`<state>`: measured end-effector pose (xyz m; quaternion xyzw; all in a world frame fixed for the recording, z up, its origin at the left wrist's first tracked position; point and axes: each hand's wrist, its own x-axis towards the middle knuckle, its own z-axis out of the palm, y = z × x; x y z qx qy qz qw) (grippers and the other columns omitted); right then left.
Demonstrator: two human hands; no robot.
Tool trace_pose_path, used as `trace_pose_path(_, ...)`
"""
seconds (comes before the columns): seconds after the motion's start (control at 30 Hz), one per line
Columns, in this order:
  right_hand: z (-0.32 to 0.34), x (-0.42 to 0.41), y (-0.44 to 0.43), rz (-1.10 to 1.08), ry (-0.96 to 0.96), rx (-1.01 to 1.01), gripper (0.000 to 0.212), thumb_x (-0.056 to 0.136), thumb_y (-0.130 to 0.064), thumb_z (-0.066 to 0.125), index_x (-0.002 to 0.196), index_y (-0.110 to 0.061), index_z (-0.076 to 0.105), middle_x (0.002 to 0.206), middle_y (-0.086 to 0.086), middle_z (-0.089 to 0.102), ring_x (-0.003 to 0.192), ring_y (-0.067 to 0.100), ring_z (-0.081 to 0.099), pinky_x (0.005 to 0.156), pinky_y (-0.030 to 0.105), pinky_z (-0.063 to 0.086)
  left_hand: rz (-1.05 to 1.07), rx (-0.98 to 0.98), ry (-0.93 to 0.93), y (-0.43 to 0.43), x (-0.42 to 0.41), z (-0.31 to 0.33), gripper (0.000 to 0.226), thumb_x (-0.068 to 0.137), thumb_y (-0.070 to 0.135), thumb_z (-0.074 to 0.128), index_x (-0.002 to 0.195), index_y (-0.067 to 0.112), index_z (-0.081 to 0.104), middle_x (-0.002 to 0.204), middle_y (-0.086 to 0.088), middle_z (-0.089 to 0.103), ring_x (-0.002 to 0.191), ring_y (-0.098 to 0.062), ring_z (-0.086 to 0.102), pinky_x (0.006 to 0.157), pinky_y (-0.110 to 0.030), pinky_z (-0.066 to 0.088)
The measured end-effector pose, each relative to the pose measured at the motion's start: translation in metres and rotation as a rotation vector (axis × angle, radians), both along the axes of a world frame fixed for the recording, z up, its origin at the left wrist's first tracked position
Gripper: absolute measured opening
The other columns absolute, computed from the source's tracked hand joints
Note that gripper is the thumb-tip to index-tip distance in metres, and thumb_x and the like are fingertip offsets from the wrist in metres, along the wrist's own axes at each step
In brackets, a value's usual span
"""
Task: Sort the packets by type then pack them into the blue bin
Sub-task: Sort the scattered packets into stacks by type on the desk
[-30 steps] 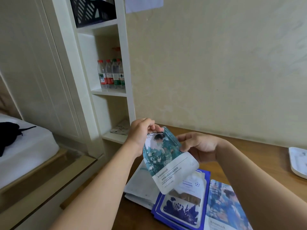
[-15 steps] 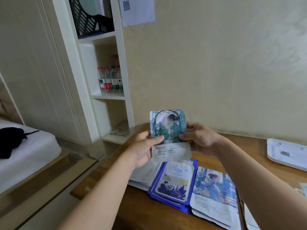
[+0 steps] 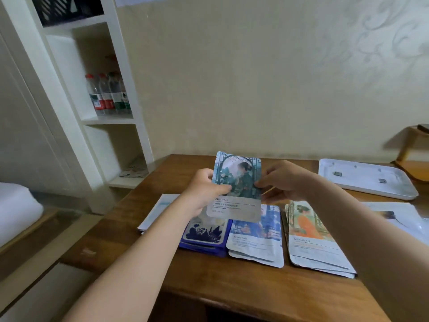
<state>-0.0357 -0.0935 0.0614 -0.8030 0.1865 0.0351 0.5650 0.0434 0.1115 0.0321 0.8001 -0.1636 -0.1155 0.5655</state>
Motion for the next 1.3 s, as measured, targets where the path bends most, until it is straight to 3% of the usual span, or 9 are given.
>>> trace_pose_path(0.1, -0.017, -0.019, -0.016, -0.087, 0.093, -0.095, 0.008, 0.091, 0.003, 0.069, 0.089, 0.01, 0.067, 0.074, 0.023, 0.069, 0.057, 0.027, 0.066, 0.06, 0.04, 0.064, -0.052, 0.203, -0.056, -0.025, -0.012, -0.017, 0.016, 0.085, 0.018, 0.081, 0.099, 0.015, 0.073, 0.096, -0.004, 0.078, 0.094, -0.023, 0.074, 0.088, -0.048, 0.06)
trace_pose_path(0.3, -0.043, -0.033, -0.02, -0.145, 0.172, -0.218, 0.014, 0.091, 0.003, 0.07, 0.098, 0.014, 0.064, 0.082, 0.027, 0.073, 0.059, 0.03, 0.073, 0.064, 0.045, 0.065, -0.053, 0.505, -0.217, -0.048, -0.024, -0.039, 0.025, 0.088, 0.019, 0.076, 0.109, 0.019, 0.061, 0.103, 0.0, 0.065, 0.091, -0.015, 0.061, 0.081, -0.039, 0.057)
trace_pose_path(0.43, -0.056, -0.03, -0.018, -0.153, 0.184, -0.279, 0.014, 0.089, 0.005, 0.071, 0.097, 0.01, 0.061, 0.082, 0.028, 0.071, 0.057, 0.032, 0.073, 0.06, 0.046, 0.064, -0.049, 0.622, -0.232, -0.047, -0.023, -0.046, 0.025, 0.087, 0.01, 0.072, 0.103, 0.02, 0.055, 0.105, -0.002, 0.065, 0.094, -0.021, 0.066, 0.083, -0.043, 0.06)
trace_pose_path(0.5, -0.06, -0.029, -0.015, -0.144, 0.193, -0.303, 0.013, 0.089, 0.004, 0.071, 0.095, 0.01, 0.061, 0.081, 0.028, 0.071, 0.057, 0.033, 0.074, 0.058, 0.044, 0.064, -0.053, 0.676, -0.251, -0.046, -0.023, -0.049, 0.025, 0.087, 0.007, 0.07, 0.099, 0.021, 0.053, 0.096, -0.001, 0.06, 0.086, -0.023, 0.064, 0.073, -0.04, 0.058)
trace_pose_path(0.63, -0.063, -0.029, -0.008, -0.126, 0.213, -0.327, 0.013, 0.091, 0.001, 0.07, 0.096, 0.009, 0.063, 0.082, 0.027, 0.071, 0.06, 0.031, 0.075, 0.056, 0.038, 0.063, -0.08, 0.752, -0.292, -0.044, -0.023, -0.057, 0.023, 0.082, 0.004, 0.065, 0.081, 0.019, 0.049, 0.081, -0.003, 0.045, 0.067, -0.02, 0.04, 0.057, -0.037, 0.032)
trace_pose_path(0.73, -0.062, -0.03, -0.005, -0.118, 0.218, -0.333, 0.012, 0.091, 0.001, 0.07, 0.095, 0.009, 0.062, 0.08, 0.026, 0.072, 0.06, 0.029, 0.075, 0.057, 0.036, 0.063, -0.09, 0.766, -0.331, -0.044, -0.027, -0.058, 0.009, 0.082, 0.003, 0.065, 0.087, 0.009, 0.063, 0.088, -0.008, 0.06, 0.068, -0.022, 0.046, 0.059, -0.037, 0.036)
trace_pose_path(0.87, -0.056, -0.033, -0.007, -0.143, 0.189, -0.301, 0.011, 0.09, 0.002, 0.07, 0.094, 0.01, 0.063, 0.08, 0.025, 0.072, 0.055, 0.027, 0.073, 0.055, 0.035, 0.062, -0.078, 0.654, -0.309, -0.044, -0.029, -0.052, 0.025, 0.086, -0.004, 0.061, 0.101, 0.016, 0.065, 0.106, -0.009, 0.066, 0.079, -0.018, 0.058, 0.066, -0.031, 0.049)
trace_pose_path(1.0, -0.028, -0.041, -0.022, -0.212, 0.01, -0.152, 0.009, 0.091, 0.0, 0.07, 0.094, 0.007, 0.065, 0.083, 0.021, 0.072, 0.056, 0.022, 0.068, 0.05, 0.027, 0.058, 0.042, 0.294, -0.18, -0.042, -0.019, -0.021, 0.025, 0.089, -0.003, 0.067, 0.097, 0.021, 0.066, 0.106, -0.001, 0.067, 0.099, -0.017, 0.065, 0.091, -0.037, 0.058)
trace_pose_path(1.3, -0.003, -0.054, -0.037, -0.274, -0.139, -0.04, 0.01, 0.09, 0.002, 0.071, 0.083, 0.002, 0.063, 0.072, 0.02, 0.068, 0.056, 0.026, 0.065, 0.057, 0.035, 0.061, 0.085, 0.111, -0.207, -0.053, -0.019, 0.016, 0.021, 0.085, -0.001, 0.075, 0.084, 0.018, 0.066, 0.094, -0.005, 0.068, 0.093, -0.022, 0.066, 0.086, -0.038, 0.057)
